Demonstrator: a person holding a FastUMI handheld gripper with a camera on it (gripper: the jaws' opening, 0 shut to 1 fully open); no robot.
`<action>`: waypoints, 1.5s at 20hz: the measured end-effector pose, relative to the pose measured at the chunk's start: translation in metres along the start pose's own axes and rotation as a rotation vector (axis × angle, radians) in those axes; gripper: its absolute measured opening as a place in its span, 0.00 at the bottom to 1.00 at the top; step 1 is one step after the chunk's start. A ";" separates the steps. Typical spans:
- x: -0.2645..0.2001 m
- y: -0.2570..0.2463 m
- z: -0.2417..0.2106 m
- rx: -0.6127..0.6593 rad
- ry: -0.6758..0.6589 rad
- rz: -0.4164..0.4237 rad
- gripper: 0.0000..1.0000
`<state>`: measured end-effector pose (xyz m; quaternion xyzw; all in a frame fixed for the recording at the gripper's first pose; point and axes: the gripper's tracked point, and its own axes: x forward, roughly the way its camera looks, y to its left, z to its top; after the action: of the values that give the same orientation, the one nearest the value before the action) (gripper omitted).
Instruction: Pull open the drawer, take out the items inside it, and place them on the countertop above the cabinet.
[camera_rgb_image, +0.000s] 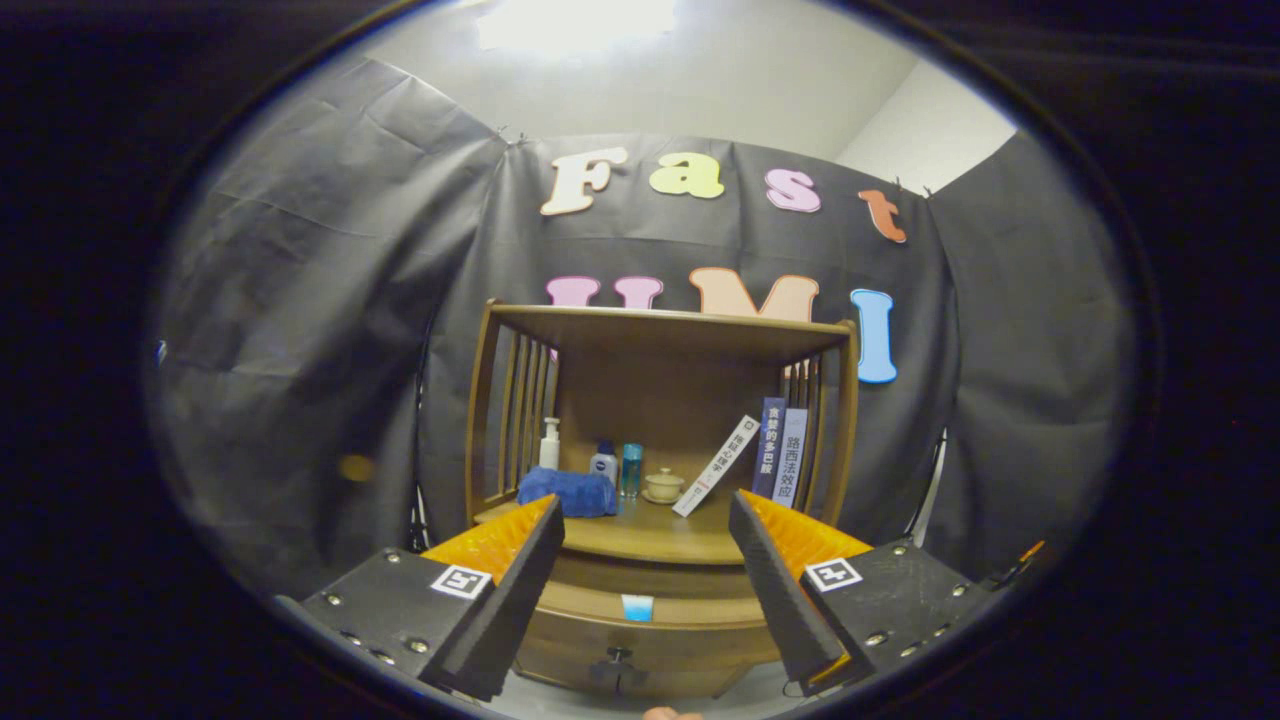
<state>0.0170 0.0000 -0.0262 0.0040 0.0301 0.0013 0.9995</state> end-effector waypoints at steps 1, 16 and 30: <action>0.000 -0.001 0.000 0.002 0.003 -0.005 0.98; 0.021 0.003 -0.027 0.022 0.068 0.013 0.98; 0.085 0.005 -0.063 0.001 0.197 0.055 0.99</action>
<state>0.0981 0.0054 -0.0945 0.0049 0.1282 0.0293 0.9913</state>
